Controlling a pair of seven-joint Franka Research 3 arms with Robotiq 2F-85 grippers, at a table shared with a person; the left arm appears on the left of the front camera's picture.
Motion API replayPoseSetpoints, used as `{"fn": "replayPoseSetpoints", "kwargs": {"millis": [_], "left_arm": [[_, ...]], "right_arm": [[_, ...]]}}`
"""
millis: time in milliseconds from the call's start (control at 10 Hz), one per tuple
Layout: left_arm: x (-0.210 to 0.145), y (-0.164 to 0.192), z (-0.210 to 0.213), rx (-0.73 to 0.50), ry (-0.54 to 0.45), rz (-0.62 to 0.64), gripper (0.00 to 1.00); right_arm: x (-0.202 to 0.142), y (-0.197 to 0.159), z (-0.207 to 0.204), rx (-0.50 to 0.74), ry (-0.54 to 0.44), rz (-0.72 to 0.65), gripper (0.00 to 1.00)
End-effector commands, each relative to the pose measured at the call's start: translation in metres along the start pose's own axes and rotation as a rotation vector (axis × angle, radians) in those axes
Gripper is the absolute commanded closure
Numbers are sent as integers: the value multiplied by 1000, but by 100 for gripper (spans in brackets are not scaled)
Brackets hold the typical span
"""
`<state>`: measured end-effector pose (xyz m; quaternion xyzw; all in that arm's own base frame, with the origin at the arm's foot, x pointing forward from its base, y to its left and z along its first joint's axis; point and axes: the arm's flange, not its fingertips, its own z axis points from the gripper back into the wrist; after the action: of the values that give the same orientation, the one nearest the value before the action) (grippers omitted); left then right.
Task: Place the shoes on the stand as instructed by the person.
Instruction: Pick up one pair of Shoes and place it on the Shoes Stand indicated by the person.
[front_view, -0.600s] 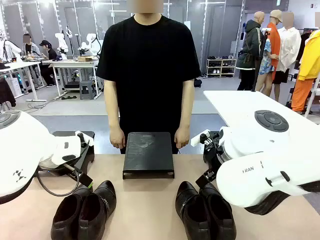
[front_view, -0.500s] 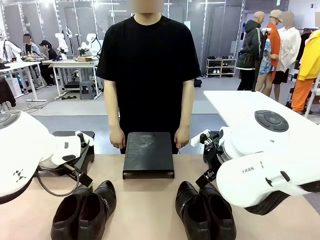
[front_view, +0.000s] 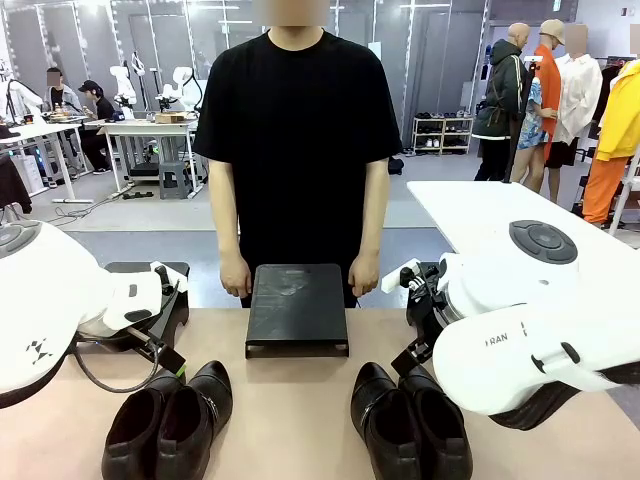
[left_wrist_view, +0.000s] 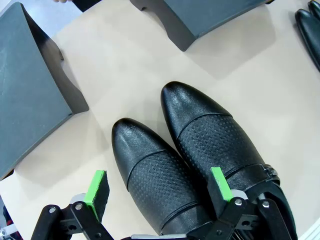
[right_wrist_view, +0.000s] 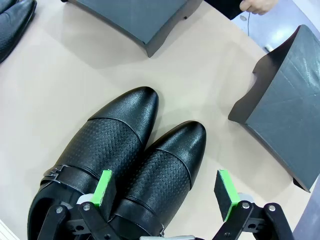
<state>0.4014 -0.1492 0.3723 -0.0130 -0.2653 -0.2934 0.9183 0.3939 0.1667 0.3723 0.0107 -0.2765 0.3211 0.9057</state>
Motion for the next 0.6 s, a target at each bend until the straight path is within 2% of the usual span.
{"fn": "replayPoseSetpoints", "kwargs": {"millis": [0, 500], "left_arm": [[0, 0, 0, 0, 0, 0, 0], [0, 0, 0, 0, 0, 0, 0]], "right_arm": [[0, 0, 0, 0, 0, -1, 0], [0, 0, 0, 0, 0, -1, 0]]}}
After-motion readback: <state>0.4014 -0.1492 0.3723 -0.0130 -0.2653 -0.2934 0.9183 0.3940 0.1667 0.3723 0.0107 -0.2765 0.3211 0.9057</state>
